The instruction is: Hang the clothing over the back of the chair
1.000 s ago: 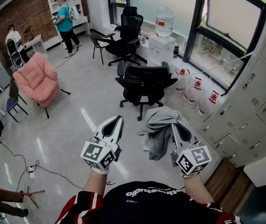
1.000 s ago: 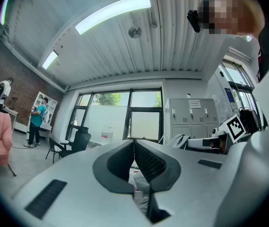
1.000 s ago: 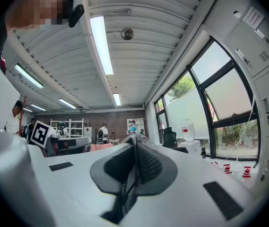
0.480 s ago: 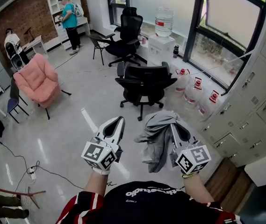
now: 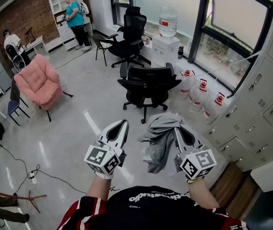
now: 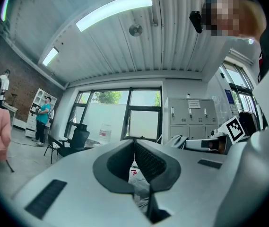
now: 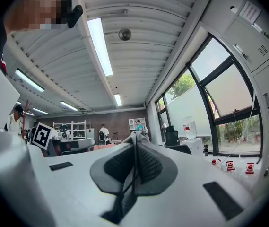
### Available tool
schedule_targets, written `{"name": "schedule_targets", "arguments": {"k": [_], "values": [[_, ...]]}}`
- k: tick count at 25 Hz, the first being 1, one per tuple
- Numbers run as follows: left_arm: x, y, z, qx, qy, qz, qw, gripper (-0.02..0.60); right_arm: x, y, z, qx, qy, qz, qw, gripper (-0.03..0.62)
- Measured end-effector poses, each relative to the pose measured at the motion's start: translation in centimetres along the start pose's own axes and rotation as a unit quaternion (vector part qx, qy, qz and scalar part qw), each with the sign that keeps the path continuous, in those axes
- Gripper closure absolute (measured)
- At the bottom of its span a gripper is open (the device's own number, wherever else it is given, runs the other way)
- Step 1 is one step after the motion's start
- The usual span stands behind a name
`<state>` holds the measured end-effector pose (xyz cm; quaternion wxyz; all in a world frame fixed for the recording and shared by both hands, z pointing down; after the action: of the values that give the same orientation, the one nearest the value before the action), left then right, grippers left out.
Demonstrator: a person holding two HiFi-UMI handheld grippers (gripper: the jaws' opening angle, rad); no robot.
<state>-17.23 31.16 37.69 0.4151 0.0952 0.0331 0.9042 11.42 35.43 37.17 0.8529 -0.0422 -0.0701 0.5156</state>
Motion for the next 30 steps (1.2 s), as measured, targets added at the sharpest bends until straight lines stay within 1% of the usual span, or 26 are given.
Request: {"name": "schedule_targets", "arguments": {"k": [4, 16, 23, 27, 30], "values": [[0.0, -0.4, 0.0, 0.008, 0.0, -0.003, 1.0, 0.557, 0.1, -0.5, 0.1, 0.0, 0.003, -0.005, 1.0, 0.574], [0.6, -3.6, 1.6, -0.007, -0.001, -0.015, 0.9999, 0.557, 2.7, -1.9, 0.9, -0.001, -0.003, -0.017, 1.0, 0.574], [-0.1, -6.2, 2.1, -0.012, 0.004, -0.005, 0.9999, 0.557, 4.8, -2.7, 1.2, -0.008, -0.008, -0.022, 1.0, 0.574], [-1.0, -6.3, 2.4, -0.012, 0.003, -0.002, 0.9999, 0.557, 4.7, -3.3, 1.6, -0.011, -0.006, -0.026, 1.0, 0.574], [-1.9, -5.6, 2.8, -0.013, 0.006, 0.002, 0.9999, 0.557, 3.7, -3.8, 1.9, -0.014, -0.004, -0.023, 1.0, 0.574]]}}
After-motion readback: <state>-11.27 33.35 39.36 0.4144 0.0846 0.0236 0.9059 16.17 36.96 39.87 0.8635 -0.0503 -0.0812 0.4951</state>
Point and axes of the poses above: the fingertips, and each gripper's own axes: x backward along the fingers, y to its left, z out of its underside, the point moved 10 cm from there along x, backward along the fingers, and after that the axes turned 2 degrees about -y, right-handed, at the moved point
